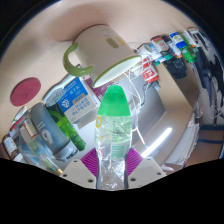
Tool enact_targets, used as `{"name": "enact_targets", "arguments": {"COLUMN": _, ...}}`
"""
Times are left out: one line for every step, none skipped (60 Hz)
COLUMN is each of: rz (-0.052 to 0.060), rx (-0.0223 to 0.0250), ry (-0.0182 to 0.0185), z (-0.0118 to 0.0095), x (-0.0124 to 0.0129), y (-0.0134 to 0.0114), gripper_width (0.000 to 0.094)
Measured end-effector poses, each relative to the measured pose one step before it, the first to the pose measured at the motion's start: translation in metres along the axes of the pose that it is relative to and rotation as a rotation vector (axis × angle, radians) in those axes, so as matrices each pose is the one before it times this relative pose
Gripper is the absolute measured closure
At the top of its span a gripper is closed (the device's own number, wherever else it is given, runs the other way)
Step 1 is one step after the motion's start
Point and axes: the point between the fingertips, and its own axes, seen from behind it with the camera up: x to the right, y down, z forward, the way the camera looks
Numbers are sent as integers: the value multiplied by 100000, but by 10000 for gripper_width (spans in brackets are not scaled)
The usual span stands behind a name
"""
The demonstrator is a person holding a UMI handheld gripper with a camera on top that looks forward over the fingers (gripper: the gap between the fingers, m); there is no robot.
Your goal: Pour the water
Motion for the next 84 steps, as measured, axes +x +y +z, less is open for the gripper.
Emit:
{"name": "enact_targets", "arguments": {"rz": -12, "rx": 29, "ry": -54, "z": 18, "x": -14, "y": -7, "gripper_width": 628}}
{"name": "enact_targets", "arguments": {"rz": 39, "rx": -12, "ry": 17, "z": 9, "x": -10, "y": 1, "gripper_width": 626}}
{"name": "enact_targets", "arguments": {"rz": 82, "rx": -94, "ry": -57, "z": -2, "x": -28, "y": 12, "gripper_width": 626}}
{"name": "enact_targets", "arguments": {"rz": -66, "rx": -107, "ry": -203, "z": 83, "x": -131, "y": -8, "gripper_width": 627}}
{"name": "enact_targets", "arguments": {"rz": 169, "rx": -68, "ry": -298, "z": 15, "x": -71, "y": 0, "gripper_width": 627}}
{"name": "enact_targets", "arguments": {"rz": 308, "rx": -34, "ry": -264, "z": -13, "x": -82, "y": -23, "gripper_width": 627}}
{"name": "enact_targets", "arguments": {"rz": 417, "rx": -4, "ry": -210, "z": -22, "x": -60, "y": -15, "gripper_width": 627}}
{"name": "enact_targets", "arguments": {"rz": 605, "rx": -14, "ry": -134, "z": -19, "x": -51, "y": -14, "gripper_width": 627}}
{"name": "enact_targets", "arguments": {"rz": 920, "rx": -135, "ry": -120, "z": -3, "x": 10, "y": -38, "gripper_width": 627}}
{"name": "enact_targets", "arguments": {"rz": 1178, "rx": -136, "ry": 88, "z": -6, "x": 24, "y": 44, "gripper_width": 627}}
{"name": "enact_targets", "arguments": {"rz": 1673, "rx": -290, "ry": 70, "z": -19, "x": 33, "y": 84, "gripper_width": 626}}
{"name": "enact_targets", "arguments": {"rz": 2316, "rx": -316, "ry": -48, "z": -22, "x": 9, "y": 108, "gripper_width": 626}}
{"name": "enact_targets", "arguments": {"rz": 3021, "rx": -340, "ry": -163, "z": -9, "x": 4, "y": 123, "gripper_width": 626}}
{"name": "enact_targets", "arguments": {"rz": 3616, "rx": -475, "ry": -104, "z": -1, "x": 26, "y": 168, "gripper_width": 627}}
{"name": "enact_targets", "arguments": {"rz": 3961, "rx": -279, "ry": 287, "z": -40, "x": 18, "y": 328, "gripper_width": 627}}
{"name": "enact_targets", "arguments": {"rz": 4555, "rx": -903, "ry": -42, "z": 45, "x": 52, "y": 278, "gripper_width": 628}}
{"name": "enact_targets", "arguments": {"rz": 4882, "rx": -1208, "ry": -364, "z": 86, "x": 164, "y": 289, "gripper_width": 627}}
{"name": "enact_targets", "arguments": {"rz": 5821, "rx": -1626, "ry": -33, "z": 33, "x": 64, "y": 517, "gripper_width": 626}}
{"name": "enact_targets", "arguments": {"rz": 6718, "rx": -1841, "ry": -185, "z": 18, "x": 28, "y": 536, "gripper_width": 626}}
{"name": "enact_targets", "arguments": {"rz": 7802, "rx": -1995, "ry": -437, "z": 11, "x": -44, "y": 537, "gripper_width": 627}}
{"name": "enact_targets", "arguments": {"rz": 8872, "rx": -2040, "ry": -711, "z": -22, "x": -102, "y": 573, "gripper_width": 628}}
{"name": "enact_targets", "arguments": {"rz": 9600, "rx": -2079, "ry": -960, "z": -7, "x": -162, "y": 577, "gripper_width": 629}}
{"name": "enact_targets", "arguments": {"rz": 10324, "rx": -1499, "ry": -408, "z": 23, "x": -214, "y": 733, "gripper_width": 627}}
{"name": "enact_targets", "arguments": {"rz": 9352, "rx": -2038, "ry": -1930, "z": 58, "x": 58, "y": 457, "gripper_width": 628}}
{"name": "enact_targets", "arguments": {"rz": 10038, "rx": -2028, "ry": -1029, "z": 25, "x": -174, "y": 580, "gripper_width": 627}}
{"name": "enact_targets", "arguments": {"rz": 9894, "rx": -1902, "ry": -898, "z": 15, "x": -139, "y": 539, "gripper_width": 626}}
{"name": "enact_targets", "arguments": {"rz": 9789, "rx": -1748, "ry": -756, "z": -5, "x": -70, "y": 495, "gripper_width": 627}}
{"name": "enact_targets", "arguments": {"rz": 9631, "rx": -1690, "ry": -618, "z": 55, "x": -63, "y": 527, "gripper_width": 626}}
{"name": "enact_targets", "arguments": {"rz": 9600, "rx": -1754, "ry": -608, "z": 20, "x": -104, "y": 590, "gripper_width": 626}}
{"name": "enact_targets", "arguments": {"rz": 9686, "rx": -1663, "ry": -737, "z": 34, "x": -125, "y": 576, "gripper_width": 627}}
{"name": "enact_targets", "arguments": {"rz": 9765, "rx": -1520, "ry": -946, "z": 52, "x": -224, "y": 540, "gripper_width": 626}}
{"name": "enact_targets", "arguments": {"rz": 10734, "rx": -393, "ry": -215, "z": -235, "x": -541, "y": 968, "gripper_width": 626}}
{"name": "enact_targets", "arguments": {"rz": 8218, "rx": -1643, "ry": -2986, "z": 249, "x": -254, "y": 197, "gripper_width": 628}}
{"name": "enact_targets", "arguments": {"rz": 8442, "rx": -1030, "ry": -2399, "z": 50, "x": 13, "y": 594, "gripper_width": 627}}
{"name": "enact_targets", "arguments": {"rz": 8416, "rx": -718, "ry": -1910, "z": 21, "x": -473, "y": 509, "gripper_width": 627}}
{"name": "enact_targets", "arguments": {"rz": 7803, "rx": -625, "ry": -1678, "z": 35, "x": -349, "y": 517, "gripper_width": 627}}
{"name": "enact_targets", "arguments": {"rz": 7019, "rx": -563, "ry": -1315, "z": 27, "x": -199, "y": 589, "gripper_width": 627}}
{"name": "enact_targets", "arguments": {"rz": 6185, "rx": -575, "ry": -975, "z": 52, "x": -143, "y": 579, "gripper_width": 626}}
{"name": "enact_targets", "arguments": {"rz": 5337, "rx": -697, "ry": -872, "z": 10, "x": -29, "y": 679, "gripper_width": 627}}
{"name": "enact_targets", "arguments": {"rz": 4908, "rx": -1058, "ry": -1039, "z": 17, "x": -97, "y": 745, "gripper_width": 628}}
{"name": "enact_targets", "arguments": {"rz": 6569, "rx": 164, "ry": -541, "z": 166, "x": -864, "y": 1176, "gripper_width": 627}}
{"name": "enact_targets", "arguments": {"rz": 4818, "rx": -1661, "ry": -1364, "z": 18, "x": -128, "y": 997, "gripper_width": 627}}
{"name": "enact_targets", "arguments": {"rz": 1955, "rx": -2573, "ry": -1949, "z": 215, "x": 661, "y": -247, "gripper_width": 627}}
{"name": "enact_targets", "arguments": {"rz": 3367, "rx": -669, "ry": -474, "z": 173, "x": 12, "y": 708, "gripper_width": 626}}
{"name": "enact_targets", "arguments": {"rz": 2941, "rx": -51, "ry": -427, "z": 81, "x": 44, "y": 543, "gripper_width": 625}}
{"name": "enact_targets", "arguments": {"rz": 2387, "rx": 208, "ry": -472, "z": 26, "x": 57, "y": 505, "gripper_width": 626}}
{"name": "enact_targets", "arguments": {"rz": 2050, "rx": 410, "ry": -207, "z": -226, "x": 187, "y": 465, "gripper_width": 626}}
{"name": "enact_targets", "arguments": {"rz": 820, "rx": 391, "ry": -217, "z": 353, "x": 153, "y": -22, "gripper_width": 627}}
{"name": "enact_targets", "arguments": {"rz": 954, "rx": 286, "ry": 236, "z": 128, "x": 157, "y": 213, "gripper_width": 627}}
{"name": "enact_targets", "arguments": {"rz": 1089, "rx": 139, "ry": 89, "z": 30, "x": 161, "y": 333, "gripper_width": 626}}
{"name": "enact_targets", "arguments": {"rz": 1105, "rx": -58, "ry": -258, "z": 54, "x": 59, "y": 397, "gripper_width": 625}}
{"name": "enact_targets", "arguments": {"rz": 1205, "rx": -266, "ry": -688, "z": 49, "x": -53, "y": 393, "gripper_width": 626}}
{"name": "enact_targets", "arguments": {"rz": 1547, "rx": -79, "ry": -1017, "z": -144, "x": 66, "y": 533, "gripper_width": 626}}
{"name": "enact_targets", "arguments": {"rz": 1084, "rx": -462, "ry": -1374, "z": 370, "x": -363, "y": 112, "gripper_width": 626}}
{"name": "enact_targets", "arguments": {"rz": 1628, "rx": -87, "ry": -1285, "z": 96, "x": -206, "y": 362, "gripper_width": 626}}
{"name": "enact_targets", "arguments": {"rz": 1431, "rx": -274, "ry": -1030, "z": 61, "x": -147, "y": 363, "gripper_width": 625}}
{"name": "enact_targets", "arguments": {"rz": 948, "rx": -554, "ry": -685, "z": 69, "x": -69, "y": 426, "gripper_width": 626}}
{"name": "enact_targets", "arguments": {"rz": 420, "rx": -587, "ry": -314, "z": 70, "x": 45, "y": 431, "gripper_width": 626}}
{"name": "enact_targets", "arguments": {"rz": -354, "rx": -457, "ry": -136, "z": 83, "x": 72, "y": 421, "gripper_width": 626}}
{"name": "enact_targets", "arguments": {"rz": -1097, "rx": -432, "ry": -20, "z": 71, "x": 102, "y": 422, "gripper_width": 625}}
{"name": "enact_targets", "arguments": {"rz": -1575, "rx": -426, "ry": -27, "z": 40, "x": 83, "y": 439, "gripper_width": 625}}
{"name": "enact_targets", "arguments": {"rz": -1812, "rx": -472, "ry": -12, "z": 57, "x": 49, "y": 474, "gripper_width": 621}}
{"name": "enact_targets", "arguments": {"rz": -2058, "rx": -837, "ry": -67, "z": -247, "x": -181, "y": 189, "gripper_width": 617}}
{"name": "enact_targets", "arguments": {"rz": -1360, "rx": 2848, "ry": -609, "z": -65, "x": -155, "y": -557, "gripper_width": 613}}
{"name": "enact_targets", "arguments": {"rz": -1507, "rx": 1028, "ry": -364, "z": -37, "x": -25, "y": -168, "gripper_width": 613}}
{"name": "enact_targets", "arguments": {"rz": -1433, "rx": -739, "ry": 16, "z": -92, "x": 16, "y": 363, "gripper_width": 600}}
{"name": "enact_targets", "arguments": {"rz": -830, "rx": 1340, "ry": 113, "z": -103, "x": -31, "y": -233, "gripper_width": 592}}
{"name": "enact_targets", "arguments": {"rz": -283, "rx": 741, "ry": -128, "z": -46, "x": -82, "y": -43, "gripper_width": 590}}
{"name": "enact_targets", "arguments": {"rz": -135, "rx": -204, "ry": -191, "z": -53, "x": -93, "y": 140, "gripper_width": 585}}
{"name": "enact_targets", "arguments": {"rz": -56, "rx": 733, "ry": 174, "z": -48, "x": 44, "y": -125, "gripper_width": 578}}
{"name": "enact_targets", "arguments": {"rz": -48, "rx": 153, "ry": 288, "z": -17, "x": 65, "y": 29, "gripper_width": 576}}
{"name": "enact_targets", "arguments": {"rz": 48, "rx": 58, "ry": 151, "z": 9, "x": 38, "y": -58, "gripper_width": 574}}
{"name": "enact_targets", "arguments": {"rz": 412, "rx": 347, "ry": 126, "z": -32, "x": -9, "y": -2, "gripper_width": 562}}
{"name": "enact_targets", "arguments": {"rz": 460, "rx": 123, "ry": 94, "z": -19, "x": 3, "y": 16, "gripper_width": 549}}
{"name": "enact_targets", "arguments": {"rz": 399, "rx": 134, "ry": 132, "z": 10, "x": 31, "y": -17, "gripper_width": 538}}
{"name": "enact_targets", "arguments": {"rz": 192, "rx": 54, "ry": 51, "z": 6, "x": -14, "y": -16, "gripper_width": 528}}
{"name": "enact_targets", "arguments": {"rz": 41, "rx": 27, "ry": -101, "z": 18, "x": -19, "y": -19, "gripper_width": 513}}
{"name": "enact_targets", "arguments": {"rz": -7, "rx": -214, "ry": -252, "z": 5, "x": -33, "y": -2, "gripper_width": 483}}
{"name": "enact_targets", "arguments": {"rz": -68, "rx": -428, "ry": -505, "z": 8, "x": -58, "y": 8, "gripper_width": 463}}
{"name": "enact_targets", "arguments": {"rz": -218, "rx": -686, "ry": -601, "z": 23, "x": -58, "y": 20, "gripper_width": 448}}
{"name": "enact_targets", "arguments": {"rz": -228, "rx": -1219, "ry": -579, "z": 22, "x": 1, "y": 80, "gripper_width": 429}}
{"name": "enact_targets", "arguments": {"rz": -114, "rx": -1954, "ry": -297, "z": 12, "x": 63, "y": 255, "gripper_width": 400}}
{"name": "enact_targets", "arguments": {"rz": 49, "rx": -2310, "ry": -238, "z": 18, "x": 88, "y": 322, "gripper_width": 349}}
{"name": "enact_targets", "arguments": {"rz": 152, "rx": -2663, "ry": -314, "z": -30, "x": 54, "y": 403, "gripper_width": 296}}
